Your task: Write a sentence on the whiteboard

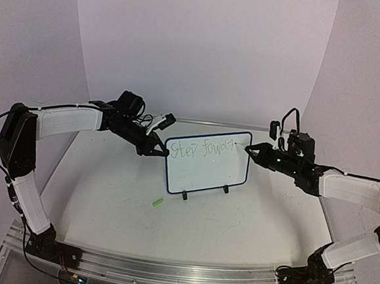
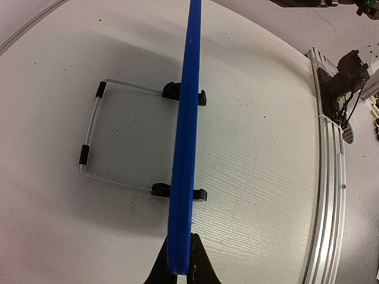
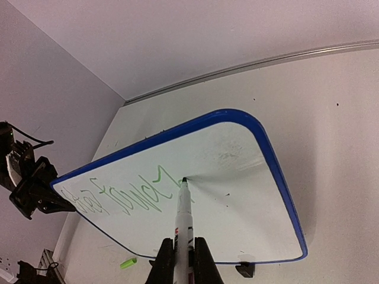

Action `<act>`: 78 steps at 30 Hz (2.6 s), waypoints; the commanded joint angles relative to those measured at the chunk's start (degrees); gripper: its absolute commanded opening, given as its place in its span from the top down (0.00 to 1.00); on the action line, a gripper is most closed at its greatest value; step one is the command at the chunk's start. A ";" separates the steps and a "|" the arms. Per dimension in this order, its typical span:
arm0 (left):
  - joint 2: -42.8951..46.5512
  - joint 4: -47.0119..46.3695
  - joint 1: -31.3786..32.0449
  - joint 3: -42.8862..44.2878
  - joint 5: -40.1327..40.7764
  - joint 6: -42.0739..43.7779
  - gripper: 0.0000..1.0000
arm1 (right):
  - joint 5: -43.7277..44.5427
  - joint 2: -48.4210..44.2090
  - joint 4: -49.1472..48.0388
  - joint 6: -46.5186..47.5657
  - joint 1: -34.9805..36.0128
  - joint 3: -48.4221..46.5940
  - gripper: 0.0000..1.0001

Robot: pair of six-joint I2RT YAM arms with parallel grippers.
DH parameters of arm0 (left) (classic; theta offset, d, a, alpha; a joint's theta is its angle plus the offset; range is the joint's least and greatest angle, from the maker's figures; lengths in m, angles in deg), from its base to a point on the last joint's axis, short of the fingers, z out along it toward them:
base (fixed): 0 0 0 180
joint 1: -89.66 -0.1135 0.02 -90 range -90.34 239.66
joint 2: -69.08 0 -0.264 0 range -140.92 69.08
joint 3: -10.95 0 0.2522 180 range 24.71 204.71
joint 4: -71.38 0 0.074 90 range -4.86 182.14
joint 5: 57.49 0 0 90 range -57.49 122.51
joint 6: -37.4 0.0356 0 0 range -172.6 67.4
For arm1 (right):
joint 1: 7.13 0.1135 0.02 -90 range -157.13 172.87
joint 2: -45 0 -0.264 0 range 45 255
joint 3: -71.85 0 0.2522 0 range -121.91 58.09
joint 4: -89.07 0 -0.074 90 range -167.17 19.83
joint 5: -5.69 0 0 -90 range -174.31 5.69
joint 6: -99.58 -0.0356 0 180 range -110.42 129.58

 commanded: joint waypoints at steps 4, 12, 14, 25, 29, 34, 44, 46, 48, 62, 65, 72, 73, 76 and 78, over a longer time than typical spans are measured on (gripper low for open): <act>-1.00 2.29 0.69 0.95 2.57 1.89 1.00 | 1.90 -0.96 -2.14 -0.23 -0.19 -0.41 1.00; -0.98 2.31 0.65 1.04 3.31 1.73 1.00 | -1.95 -4.66 0.29 0.72 -0.21 -0.21 1.00; -1.03 2.32 0.67 1.04 3.22 1.63 1.00 | -3.19 -6.05 1.61 1.17 -0.21 0.24 1.00; -1.16 2.20 0.71 0.88 2.87 1.59 1.00 | -17.23 -6.84 3.05 3.65 -6.06 1.87 1.00; -1.18 2.23 0.71 0.86 2.84 1.63 1.00 | -20.69 -4.71 2.53 4.37 -8.61 1.04 1.00; -1.21 2.22 0.71 0.91 2.84 1.68 1.00 | -22.47 -2.60 1.48 4.51 -10.78 -0.15 1.00; -1.29 2.27 0.68 0.95 2.85 1.75 1.00 | -22.30 -0.05 -0.97 3.76 -12.03 -1.45 1.00; -1.26 2.28 0.75 0.95 2.84 1.73 1.00 | -22.71 0.84 -1.44 3.61 -12.03 -1.89 1.00; -1.21 2.34 0.80 0.96 2.88 1.76 1.00 | -22.81 1.56 -1.80 3.55 -12.07 -2.25 1.00; -1.03 2.43 0.89 0.95 3.10 1.89 1.00 | -22.15 5.15 -2.56 3.55 -12.05 -4.58 1.00; -1.03 2.39 0.89 0.99 3.10 1.90 1.00 | -22.85 6.14 -2.51 3.88 -12.04 -5.23 1.00; -1.21 2.41 0.89 1.01 3.08 1.89 1.00 | -24.33 7.58 -1.16 5.41 -12.01 -5.68 1.00; -1.23 2.39 0.89 1.01 3.07 1.88 1.00 | -24.43 7.73 -0.65 5.76 -11.97 -5.64 1.00; -1.29 2.38 0.97 1.04 2.97 1.89 1.00 | -24.53 8.08 0.63 6.59 -11.94 -5.16 1.00; -1.38 2.45 0.98 1.04 3.01 1.89 1.00 | -24.27 8.21 1.22 7.05 -11.95 -4.75 1.00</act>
